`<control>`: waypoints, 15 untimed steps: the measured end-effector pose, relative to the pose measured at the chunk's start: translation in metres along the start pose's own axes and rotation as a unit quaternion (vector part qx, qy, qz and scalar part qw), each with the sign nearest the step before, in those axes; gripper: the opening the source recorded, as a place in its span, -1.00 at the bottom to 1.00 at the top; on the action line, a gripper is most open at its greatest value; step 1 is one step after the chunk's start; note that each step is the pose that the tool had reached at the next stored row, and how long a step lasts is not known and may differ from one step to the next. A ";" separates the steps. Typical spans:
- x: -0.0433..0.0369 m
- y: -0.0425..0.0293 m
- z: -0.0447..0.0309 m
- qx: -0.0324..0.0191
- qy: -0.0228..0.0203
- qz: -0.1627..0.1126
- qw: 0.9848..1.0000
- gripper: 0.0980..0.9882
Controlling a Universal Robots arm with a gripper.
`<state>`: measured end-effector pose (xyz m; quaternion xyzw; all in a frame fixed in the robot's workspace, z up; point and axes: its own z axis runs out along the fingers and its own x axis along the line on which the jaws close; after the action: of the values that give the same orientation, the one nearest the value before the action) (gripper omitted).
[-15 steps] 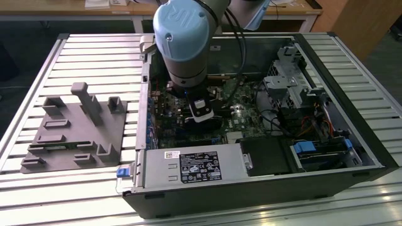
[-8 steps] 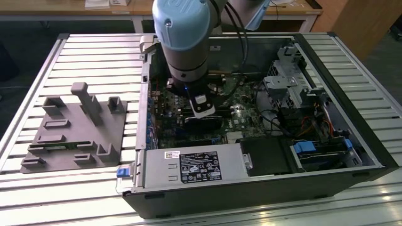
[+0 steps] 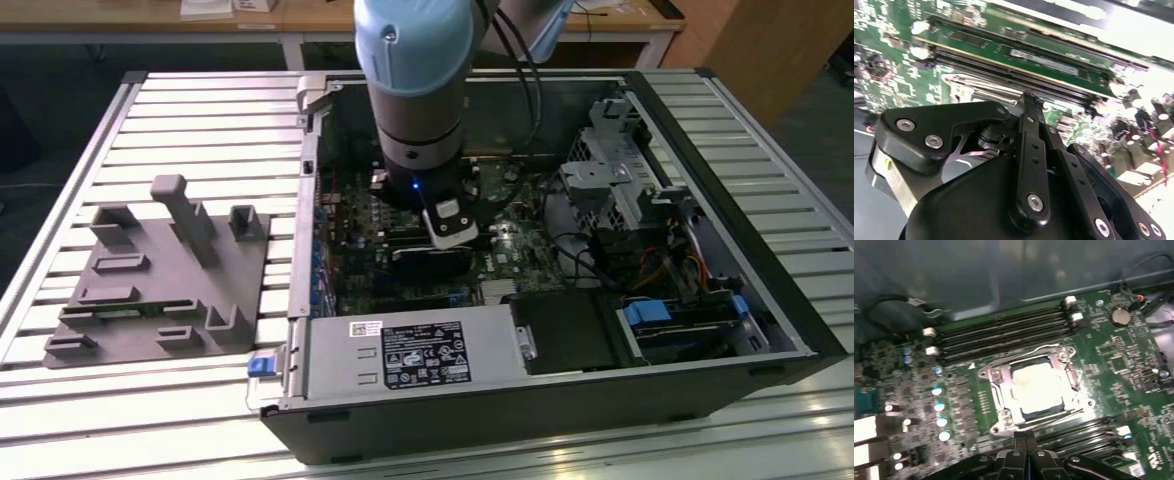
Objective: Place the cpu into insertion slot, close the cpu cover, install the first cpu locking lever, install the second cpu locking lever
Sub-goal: 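Install the second cpu locking lever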
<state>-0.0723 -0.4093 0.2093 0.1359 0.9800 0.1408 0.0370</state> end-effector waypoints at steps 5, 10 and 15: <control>-0.0072 0.0069 0.0023 0.006 -0.001 -0.001 1.000 -0.98; -0.0129 0.0153 0.0051 0.017 -0.004 -0.002 1.000 -0.98; -0.0098 0.0316 0.0098 0.030 -0.007 -0.003 1.000 -0.98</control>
<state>-0.0537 -0.3803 0.2092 0.1347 0.9838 0.1106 0.0407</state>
